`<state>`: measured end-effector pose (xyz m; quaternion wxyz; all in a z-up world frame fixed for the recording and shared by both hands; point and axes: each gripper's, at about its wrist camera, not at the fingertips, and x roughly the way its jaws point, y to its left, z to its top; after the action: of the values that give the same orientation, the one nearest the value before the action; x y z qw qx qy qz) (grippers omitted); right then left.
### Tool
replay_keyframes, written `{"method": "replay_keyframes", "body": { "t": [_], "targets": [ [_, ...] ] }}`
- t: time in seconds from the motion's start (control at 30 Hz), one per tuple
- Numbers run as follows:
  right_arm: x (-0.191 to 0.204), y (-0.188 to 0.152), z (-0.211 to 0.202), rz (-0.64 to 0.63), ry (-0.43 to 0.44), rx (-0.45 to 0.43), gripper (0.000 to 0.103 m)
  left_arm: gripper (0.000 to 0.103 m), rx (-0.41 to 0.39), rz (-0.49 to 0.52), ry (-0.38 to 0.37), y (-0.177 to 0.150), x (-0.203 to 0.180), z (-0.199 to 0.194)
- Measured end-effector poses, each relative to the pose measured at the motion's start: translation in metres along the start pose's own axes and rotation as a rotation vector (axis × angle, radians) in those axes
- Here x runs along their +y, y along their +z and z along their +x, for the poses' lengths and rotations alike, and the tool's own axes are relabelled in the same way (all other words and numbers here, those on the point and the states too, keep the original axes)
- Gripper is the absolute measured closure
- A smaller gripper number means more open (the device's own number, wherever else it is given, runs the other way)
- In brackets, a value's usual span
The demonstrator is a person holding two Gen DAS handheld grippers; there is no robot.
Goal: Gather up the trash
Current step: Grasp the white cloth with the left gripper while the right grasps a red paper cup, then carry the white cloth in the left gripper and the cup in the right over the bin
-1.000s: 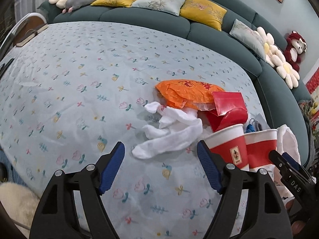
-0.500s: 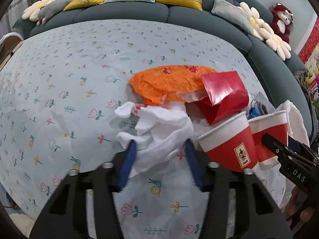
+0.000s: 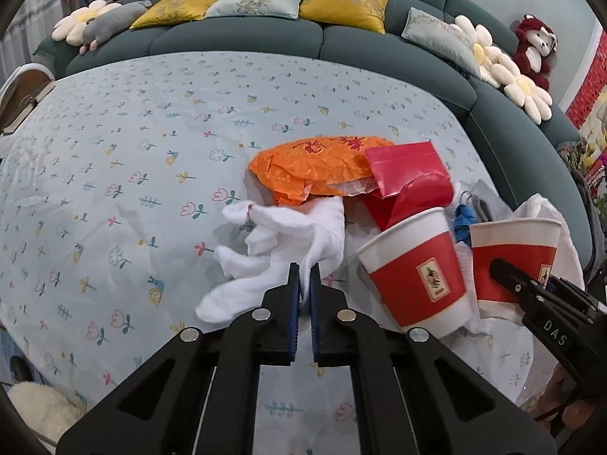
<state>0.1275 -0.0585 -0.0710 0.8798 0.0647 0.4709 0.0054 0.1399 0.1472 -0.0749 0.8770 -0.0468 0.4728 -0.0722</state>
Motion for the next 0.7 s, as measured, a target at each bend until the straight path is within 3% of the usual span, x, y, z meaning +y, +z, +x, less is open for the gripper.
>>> {"method": "replay_keyframes", "body": {
  "t": [0.7],
  "targets": [
    [-0.024, -0.005, -0.072, 0.051, 0.02, -0.143, 0.078, 0.099, -0.117, 0.024, -0.049, -0.004, -0.043, -0.07]
  ]
}}
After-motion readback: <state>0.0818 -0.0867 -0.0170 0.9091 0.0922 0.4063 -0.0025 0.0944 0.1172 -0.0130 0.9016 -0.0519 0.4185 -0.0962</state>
